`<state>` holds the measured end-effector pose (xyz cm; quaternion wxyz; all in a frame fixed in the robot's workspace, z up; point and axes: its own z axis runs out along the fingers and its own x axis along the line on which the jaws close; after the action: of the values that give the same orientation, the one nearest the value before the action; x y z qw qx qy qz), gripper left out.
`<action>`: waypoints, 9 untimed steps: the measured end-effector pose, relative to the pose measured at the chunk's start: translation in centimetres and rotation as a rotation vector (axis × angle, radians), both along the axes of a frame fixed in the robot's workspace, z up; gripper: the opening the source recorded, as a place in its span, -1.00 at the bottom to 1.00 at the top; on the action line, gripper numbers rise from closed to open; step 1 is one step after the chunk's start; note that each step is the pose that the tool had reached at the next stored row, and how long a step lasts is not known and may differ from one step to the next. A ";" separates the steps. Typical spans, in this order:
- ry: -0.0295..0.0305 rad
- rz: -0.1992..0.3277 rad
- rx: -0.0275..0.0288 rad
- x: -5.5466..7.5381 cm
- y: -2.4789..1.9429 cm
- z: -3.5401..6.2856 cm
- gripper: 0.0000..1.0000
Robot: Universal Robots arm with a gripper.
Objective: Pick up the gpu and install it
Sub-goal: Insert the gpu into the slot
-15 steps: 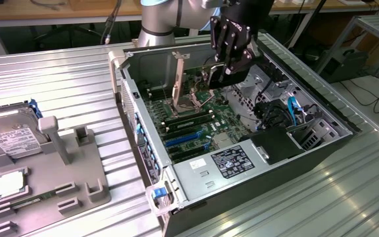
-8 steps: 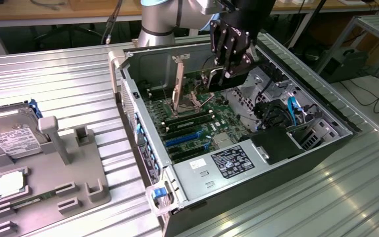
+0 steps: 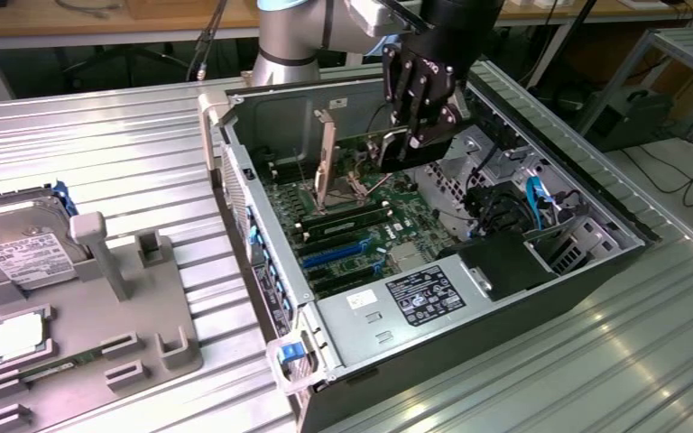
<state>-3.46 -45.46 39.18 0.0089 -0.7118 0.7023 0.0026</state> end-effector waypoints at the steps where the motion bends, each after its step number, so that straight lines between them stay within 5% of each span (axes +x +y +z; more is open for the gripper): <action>1: -0.0001 0.000 0.0001 0.0 0.00 -0.09 -0.44; 9: -0.0004 0.001 0.0005 0.0 -0.02 -0.81 -0.44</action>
<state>-3.46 -45.48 38.37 0.0092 -0.7120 0.7021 0.0026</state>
